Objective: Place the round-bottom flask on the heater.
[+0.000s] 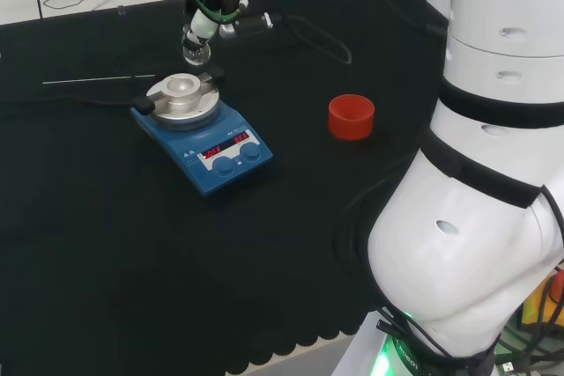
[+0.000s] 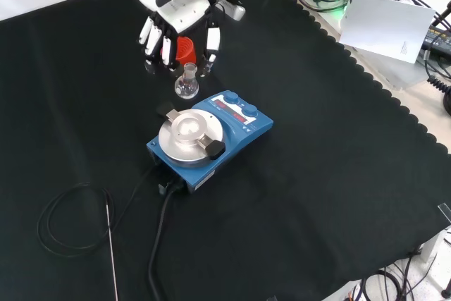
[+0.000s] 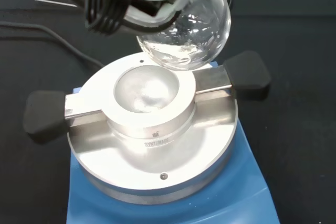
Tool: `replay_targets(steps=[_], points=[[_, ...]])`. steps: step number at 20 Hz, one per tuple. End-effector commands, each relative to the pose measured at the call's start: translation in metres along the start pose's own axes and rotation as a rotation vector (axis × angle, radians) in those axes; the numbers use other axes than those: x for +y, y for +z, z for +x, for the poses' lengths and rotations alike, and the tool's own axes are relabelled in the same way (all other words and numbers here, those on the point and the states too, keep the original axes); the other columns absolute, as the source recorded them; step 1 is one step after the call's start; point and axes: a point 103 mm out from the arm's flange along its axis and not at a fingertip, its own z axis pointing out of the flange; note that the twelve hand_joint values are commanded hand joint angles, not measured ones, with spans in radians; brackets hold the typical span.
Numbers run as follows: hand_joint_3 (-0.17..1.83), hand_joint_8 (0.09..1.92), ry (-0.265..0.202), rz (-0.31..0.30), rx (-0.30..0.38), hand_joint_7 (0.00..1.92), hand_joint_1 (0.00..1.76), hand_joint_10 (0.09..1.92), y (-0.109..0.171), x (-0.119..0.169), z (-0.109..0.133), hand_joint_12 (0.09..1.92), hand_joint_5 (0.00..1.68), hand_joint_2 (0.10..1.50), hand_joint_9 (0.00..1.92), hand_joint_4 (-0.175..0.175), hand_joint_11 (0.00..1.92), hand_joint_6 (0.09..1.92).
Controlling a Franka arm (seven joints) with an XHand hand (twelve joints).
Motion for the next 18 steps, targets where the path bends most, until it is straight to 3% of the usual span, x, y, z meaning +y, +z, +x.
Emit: replay_targets(steps=[1, 18], points=[[0.72, 0.7, -0.011, 0.015, 0.003, 0.5, 1.12, 0.55, 0.006, 0.008, 0.004, 1.25, 1.17, 0.67, 0.8, 0.087, 0.59, 0.88], [0.73, 0.7, -0.051, 0.051, 0.007, 0.5, 1.12, 0.55, 0.027, 0.021, 0.02, 1.26, 1.17, 0.67, 0.79, 0.084, 0.59, 0.88]])
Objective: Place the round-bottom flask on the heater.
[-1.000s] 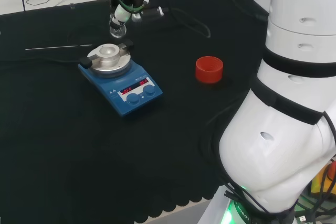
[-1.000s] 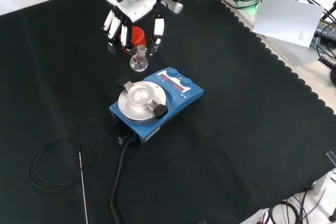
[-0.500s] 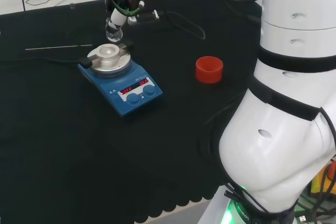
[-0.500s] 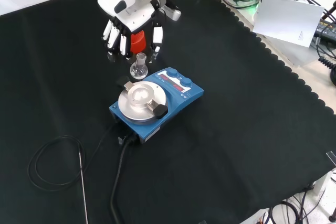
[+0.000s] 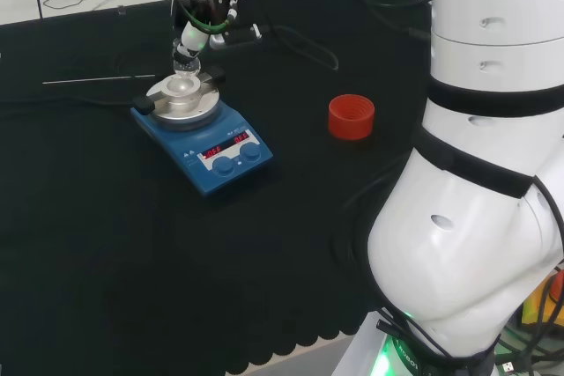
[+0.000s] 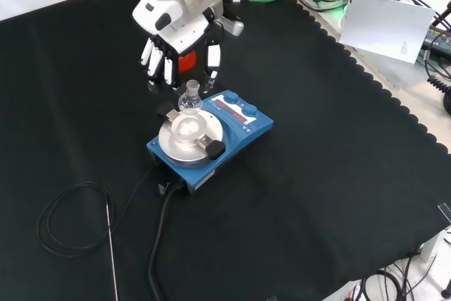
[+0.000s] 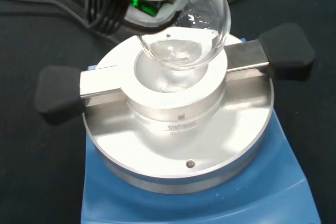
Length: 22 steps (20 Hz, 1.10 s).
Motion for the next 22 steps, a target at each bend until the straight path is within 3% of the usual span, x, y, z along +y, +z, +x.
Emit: replay_targets(steps=[1, 22], points=[[0.73, 0.7, -0.015, 0.009, -0.001, 0.5, 1.12, 0.55, 0.005, 0.005, 0.006, 1.26, 1.17, 0.67, 0.79, 0.084, 0.59, 0.88], [0.73, 0.7, -0.023, 0.043, -0.001, 0.5, 1.12, 0.55, 0.026, 0.03, 0.004, 1.26, 1.17, 0.67, 0.79, 0.08, 0.59, 0.88]])
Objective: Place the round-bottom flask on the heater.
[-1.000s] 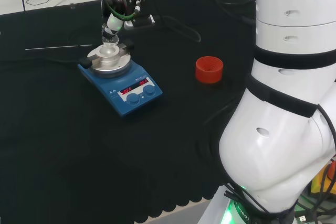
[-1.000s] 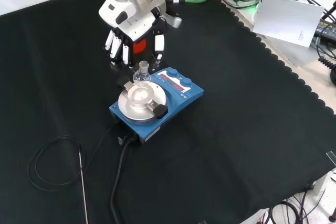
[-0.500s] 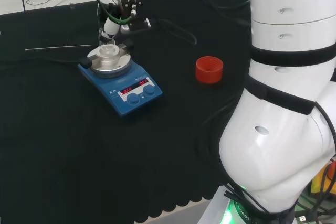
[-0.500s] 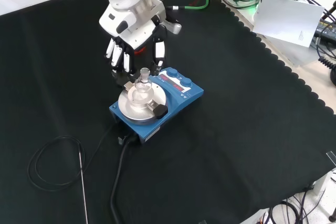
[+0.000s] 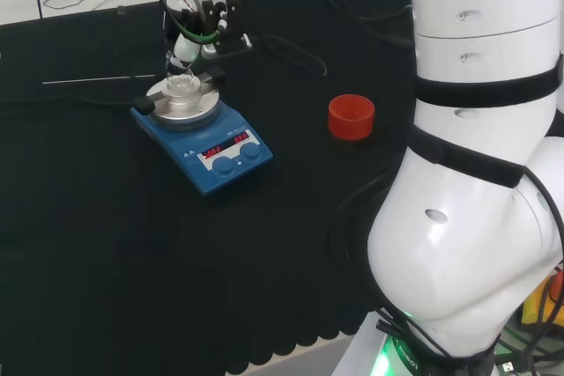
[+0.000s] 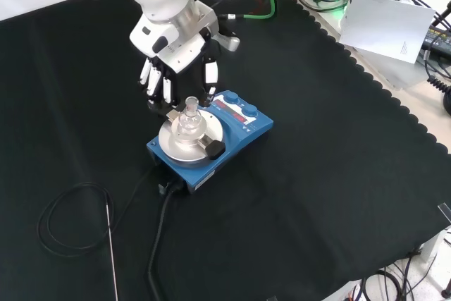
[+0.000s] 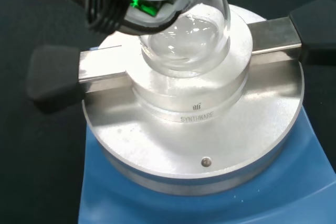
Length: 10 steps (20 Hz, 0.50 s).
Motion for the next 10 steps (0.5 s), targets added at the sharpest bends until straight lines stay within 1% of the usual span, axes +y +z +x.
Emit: replay_targets(steps=[1, 5, 7, 8, 9, 10], points=[[0.73, 0.7, -0.001, 0.005, 0.001, 0.5, 1.12, 0.55, 0.0031, 0.0054, -0.0015, 1.26, 1.17, 0.67, 0.79, 0.08, 0.59, 0.88], [0.73, 0.7, 0.003, 0.012, -0.003, 0.5, 1.12, 0.55, 0.004, 0.0065, -0.0007, 1.26, 1.17, 0.67, 0.79, 0.079, 0.59, 0.89], [0.73, 0.7, 0.005, 0.011, 0.017, 0.5, 1.12, 0.55, 0.005, 0.0071, -0.0018, 1.26, 1.17, 0.67, 0.79, 0.079, 0.59, 0.89], [0.73, 0.7, 0.004, 0.015, 0.022, 0.5, 1.12, 0.55, 0.0059, 0.0081, -0.0025, 1.26, 1.16, 0.67, 0.79, 0.072, 0.59, 0.89], [0.69, 0.71, 0.005, 0.016, 0.027, 0.49, 1.12, 0.56, 0.0071, 0.0089, -0.0033, 1.26, 1.15, 0.7, 0.78, 0.074, 0.59, 0.89], [0.63, 0.72, 0.005, 0.018, 0.033, 0.47, 1.11, 0.57, 0.0079, 0.0094, -0.0042, 1.27, 1.14, 0.73, 0.77, 0.087, 0.58, 0.89]])
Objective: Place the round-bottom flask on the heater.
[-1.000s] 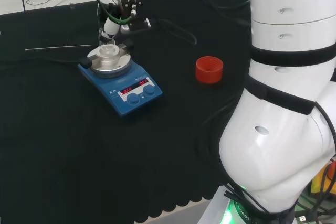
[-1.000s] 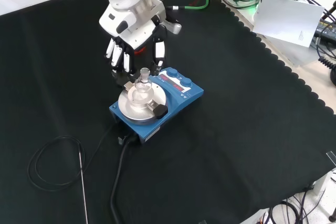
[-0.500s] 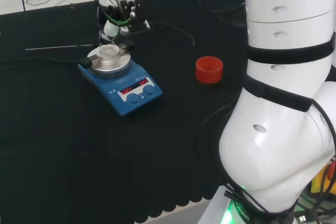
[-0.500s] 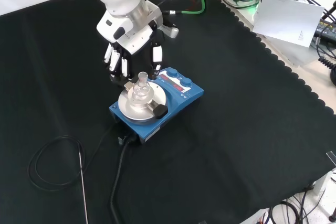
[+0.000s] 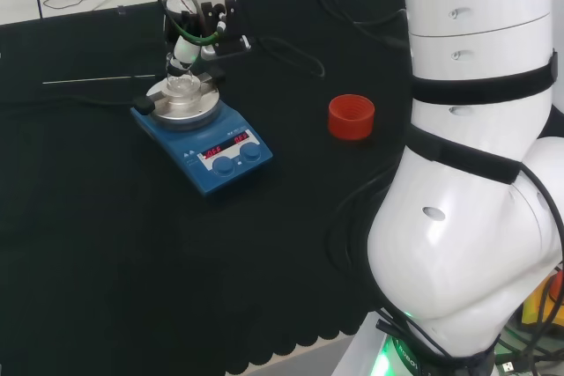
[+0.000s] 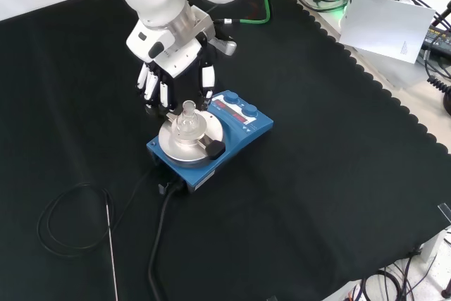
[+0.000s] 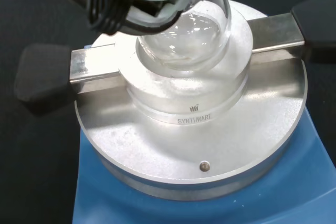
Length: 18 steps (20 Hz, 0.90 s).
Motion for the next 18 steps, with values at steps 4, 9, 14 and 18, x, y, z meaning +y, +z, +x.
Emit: replay_targets(steps=[4, 9, 14, 18], points=[[0.38, 0.75, 0.009, 0.048, 0.057, 0.41, 1.05, 0.62, 0.006, 0.002, -0.008, 1.29, 0.99, 0.83, 0.72, 0.057, 0.53, 0.89], [0.67, 0.76, 0.025, 0.074, 0.054, 0.32, 0.99, 0.66, 0.006, -0.001, -0.012, 1.33, 0.61, 0.62, 0.63, -0.067, 0.43, 0.85], [0.7, 0.77, 0.027, 0.077, 0.05, 0.26, 0.97, 0.68, 0.005, -0.006, -0.014, 1.35, 0.46, 0.58, 0.57, -0.064, 0.38, 0.75], [0.68, 0.77, 0.026, 0.052, 0.05, 0.23, 0.95, 0.7, -0.006, -0.016, -0.022, 1.36, 0.38, 0.56, 0.55, -0.063, 0.35, 0.6]])
